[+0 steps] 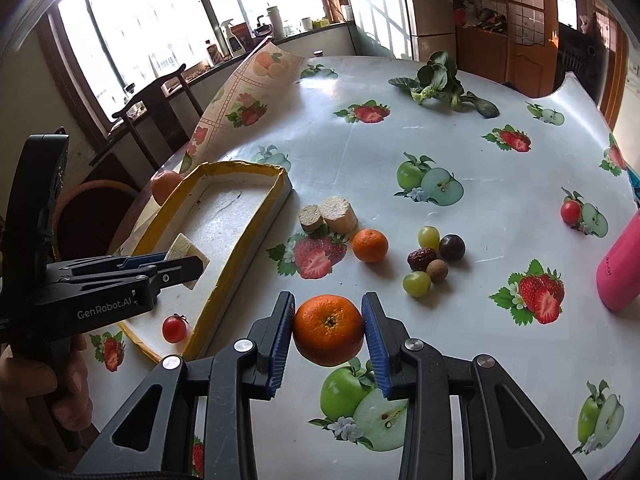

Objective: Organize fruits
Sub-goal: 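Carry the white block over the tray with the left tool while the right tool carries the mandarin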

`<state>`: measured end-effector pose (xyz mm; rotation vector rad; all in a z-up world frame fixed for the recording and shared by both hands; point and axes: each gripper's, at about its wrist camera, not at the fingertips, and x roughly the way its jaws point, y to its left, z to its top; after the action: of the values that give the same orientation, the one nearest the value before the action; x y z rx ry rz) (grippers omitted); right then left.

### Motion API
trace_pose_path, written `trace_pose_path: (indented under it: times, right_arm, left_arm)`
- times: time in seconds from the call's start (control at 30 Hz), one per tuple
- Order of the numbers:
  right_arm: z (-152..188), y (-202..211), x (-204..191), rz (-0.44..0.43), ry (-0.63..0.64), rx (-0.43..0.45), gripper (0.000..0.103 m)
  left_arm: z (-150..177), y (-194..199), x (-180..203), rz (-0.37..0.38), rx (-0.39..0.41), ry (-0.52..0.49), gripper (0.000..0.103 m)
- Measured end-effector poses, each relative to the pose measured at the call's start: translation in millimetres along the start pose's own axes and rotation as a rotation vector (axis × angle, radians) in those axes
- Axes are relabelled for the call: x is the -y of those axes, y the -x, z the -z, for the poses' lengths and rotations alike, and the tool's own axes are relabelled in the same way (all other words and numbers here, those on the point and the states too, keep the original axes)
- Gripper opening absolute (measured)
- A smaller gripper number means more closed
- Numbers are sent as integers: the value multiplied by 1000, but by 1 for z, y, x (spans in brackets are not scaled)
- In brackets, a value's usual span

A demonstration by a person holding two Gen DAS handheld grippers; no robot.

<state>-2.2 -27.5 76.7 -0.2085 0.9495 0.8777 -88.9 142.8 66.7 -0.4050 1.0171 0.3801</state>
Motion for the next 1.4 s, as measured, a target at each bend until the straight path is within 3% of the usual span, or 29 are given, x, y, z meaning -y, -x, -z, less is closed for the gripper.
trace_pose_path:
  times: [0.7,1.4]
  right_arm:
    - [-8,-17,-75,-68,112,-22,35]
    - [-31,-62,-123,-133,176,-57,35]
  left_arm:
    - [12,18,-65,-64,13,78,30]
    - [4,-1,-111,-93,-21,138,31]
